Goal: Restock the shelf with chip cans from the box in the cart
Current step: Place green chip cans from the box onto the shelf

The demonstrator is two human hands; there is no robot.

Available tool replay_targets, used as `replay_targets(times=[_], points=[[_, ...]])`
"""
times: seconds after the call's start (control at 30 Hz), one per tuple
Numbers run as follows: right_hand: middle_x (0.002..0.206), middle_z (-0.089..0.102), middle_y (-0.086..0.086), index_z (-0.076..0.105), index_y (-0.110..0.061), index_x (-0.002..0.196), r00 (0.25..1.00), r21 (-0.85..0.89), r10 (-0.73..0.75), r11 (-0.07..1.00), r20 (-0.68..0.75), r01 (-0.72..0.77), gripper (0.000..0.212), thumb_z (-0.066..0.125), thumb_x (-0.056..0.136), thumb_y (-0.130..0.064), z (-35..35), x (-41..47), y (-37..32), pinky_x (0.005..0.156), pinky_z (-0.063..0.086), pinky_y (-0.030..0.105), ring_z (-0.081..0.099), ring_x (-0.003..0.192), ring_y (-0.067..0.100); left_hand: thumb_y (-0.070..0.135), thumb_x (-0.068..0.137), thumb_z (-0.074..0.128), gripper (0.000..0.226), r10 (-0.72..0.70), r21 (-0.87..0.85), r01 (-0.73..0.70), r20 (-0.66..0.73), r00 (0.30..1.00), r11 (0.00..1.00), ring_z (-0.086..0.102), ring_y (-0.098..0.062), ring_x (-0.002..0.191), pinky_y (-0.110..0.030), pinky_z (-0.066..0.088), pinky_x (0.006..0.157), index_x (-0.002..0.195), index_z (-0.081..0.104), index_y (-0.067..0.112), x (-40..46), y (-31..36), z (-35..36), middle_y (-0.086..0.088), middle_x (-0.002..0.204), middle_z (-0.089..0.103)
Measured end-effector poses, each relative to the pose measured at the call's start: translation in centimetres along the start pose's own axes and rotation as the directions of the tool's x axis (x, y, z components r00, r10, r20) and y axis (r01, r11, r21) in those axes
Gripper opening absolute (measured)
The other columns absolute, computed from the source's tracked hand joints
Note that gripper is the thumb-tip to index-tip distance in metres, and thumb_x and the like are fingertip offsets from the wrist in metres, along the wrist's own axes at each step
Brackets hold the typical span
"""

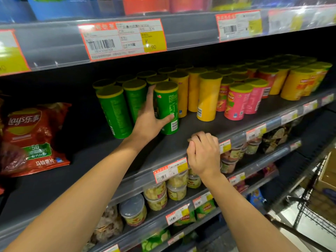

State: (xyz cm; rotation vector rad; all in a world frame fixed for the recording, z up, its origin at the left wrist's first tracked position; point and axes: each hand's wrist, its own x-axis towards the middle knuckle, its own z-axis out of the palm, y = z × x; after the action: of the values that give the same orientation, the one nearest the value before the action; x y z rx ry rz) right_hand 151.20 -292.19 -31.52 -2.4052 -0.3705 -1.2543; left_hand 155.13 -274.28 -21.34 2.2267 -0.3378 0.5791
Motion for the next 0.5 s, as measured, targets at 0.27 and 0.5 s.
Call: replay_targets(times=[0.27,0.5], points=[[0.086,0.06,0.009,0.064,-0.008,0.082,0.999,0.004,0.017,1.0,0.036,-0.017,0.033,0.039,0.096,-0.025,-0.2,0.1,0.0,0.07,0.039,0.043,0.053,0.076,0.031,0.026,0.082,0.079,0.107,-0.022,0.034,0.022,-0.004,1.0,0.999,0.05,-0.02,0.128,-0.038,0.047,0.101,0.156,0.002,0.028,-0.1,0.5,0.2,-0.004,0.15,0.042],[0.086,0.061,0.009,0.063,-0.008,0.08,0.999,-0.001,0.018,1.0,0.041,-0.018,0.03,0.043,0.096,-0.025,-0.3,0.1,0.1,0.07,0.037,0.041,0.053,0.076,0.03,0.031,0.086,0.074,0.11,-0.115,0.067,0.115,-0.001,0.993,0.991,0.05,-0.024,0.129,-0.039,0.04,0.106,0.155,-0.011,0.031,-1.6,1.1,0.7,-0.005,0.15,0.044]])
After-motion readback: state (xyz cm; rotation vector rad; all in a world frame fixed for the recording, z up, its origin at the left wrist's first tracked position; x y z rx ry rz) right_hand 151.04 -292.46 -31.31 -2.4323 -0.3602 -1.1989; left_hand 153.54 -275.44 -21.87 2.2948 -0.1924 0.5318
